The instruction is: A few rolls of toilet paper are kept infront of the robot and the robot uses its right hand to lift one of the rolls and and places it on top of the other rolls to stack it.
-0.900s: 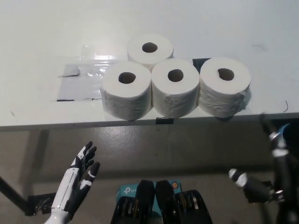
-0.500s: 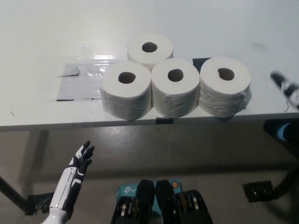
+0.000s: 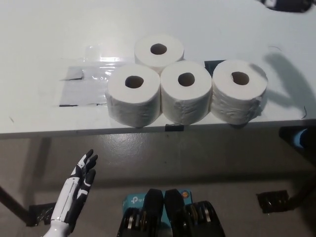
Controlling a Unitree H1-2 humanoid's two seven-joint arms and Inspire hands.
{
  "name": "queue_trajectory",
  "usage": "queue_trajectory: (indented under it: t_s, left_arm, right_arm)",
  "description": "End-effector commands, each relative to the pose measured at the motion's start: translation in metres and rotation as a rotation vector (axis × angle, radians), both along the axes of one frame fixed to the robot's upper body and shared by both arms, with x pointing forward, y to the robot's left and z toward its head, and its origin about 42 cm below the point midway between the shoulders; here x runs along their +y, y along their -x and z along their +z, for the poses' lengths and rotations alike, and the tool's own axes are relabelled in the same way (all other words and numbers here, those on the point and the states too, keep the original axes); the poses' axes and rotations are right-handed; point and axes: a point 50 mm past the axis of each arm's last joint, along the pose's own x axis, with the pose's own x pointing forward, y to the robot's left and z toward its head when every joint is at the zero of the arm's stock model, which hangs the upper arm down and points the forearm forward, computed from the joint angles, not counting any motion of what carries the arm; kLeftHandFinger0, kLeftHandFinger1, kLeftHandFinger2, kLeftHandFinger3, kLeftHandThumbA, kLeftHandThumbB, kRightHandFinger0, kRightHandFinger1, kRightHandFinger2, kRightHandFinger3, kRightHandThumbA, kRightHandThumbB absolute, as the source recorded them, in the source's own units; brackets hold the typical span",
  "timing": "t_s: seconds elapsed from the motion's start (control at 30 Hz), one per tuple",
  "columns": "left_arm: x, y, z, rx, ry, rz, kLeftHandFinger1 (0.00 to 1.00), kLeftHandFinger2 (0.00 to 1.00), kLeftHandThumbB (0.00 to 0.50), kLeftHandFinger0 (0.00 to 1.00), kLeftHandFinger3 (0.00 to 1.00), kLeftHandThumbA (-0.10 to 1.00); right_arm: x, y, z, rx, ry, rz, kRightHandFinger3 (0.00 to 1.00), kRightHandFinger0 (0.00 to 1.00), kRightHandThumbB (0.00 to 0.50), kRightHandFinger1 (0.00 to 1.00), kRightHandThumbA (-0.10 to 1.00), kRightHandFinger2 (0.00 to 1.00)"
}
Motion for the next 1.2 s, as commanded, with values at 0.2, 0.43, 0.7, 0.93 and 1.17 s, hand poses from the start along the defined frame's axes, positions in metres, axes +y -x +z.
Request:
queue_trajectory:
  t_s: [0.2, 0.43, 0.7, 0.93, 1.17]
  left_arm:
    - [-0.002, -0.002, 0.026, -0.116, -0.011, -0.04, 1.0, 1.0, 0.238, 1.0, 1.0, 0.92]
    - [-0.004, -0.001, 0.026, -0.12, -0.007, -0.038, 1.0, 1.0, 0.215, 1.0, 1.0, 0.92]
    - [-0.004, -0.002, 0.027, -0.123, -0.01, -0.037, 1.0, 1.0, 0.217, 1.0, 1.0, 0.91]
    - [-0.004, -0.002, 0.027, -0.12, -0.009, -0.033, 1.0, 1.0, 0.227, 1.0, 1.0, 0.89]
    - [-0.004, -0.003, 0.028, -0.124, -0.006, -0.036, 1.0, 1.0, 0.215, 1.0, 1.0, 0.89]
  right_arm:
    - [0.012, -0.08, 0.086, 0.525, 0.686, -0.26, 1.0, 1.0, 0.403, 1.0, 0.93, 1.0]
    - [0.023, -0.087, 0.088, 0.579, 0.773, -0.29, 1.0, 1.0, 0.43, 1.0, 0.92, 1.0]
    - [0.022, -0.091, 0.085, 0.623, 0.834, -0.306, 1.0, 1.0, 0.465, 1.0, 0.93, 1.0]
    - [0.022, -0.092, 0.081, 0.645, 0.866, -0.298, 1.0, 1.0, 0.461, 1.0, 0.96, 1.0]
    - [0.029, -0.093, 0.065, 0.692, 0.9, -0.257, 1.0, 1.0, 0.465, 1.0, 0.98, 1.0]
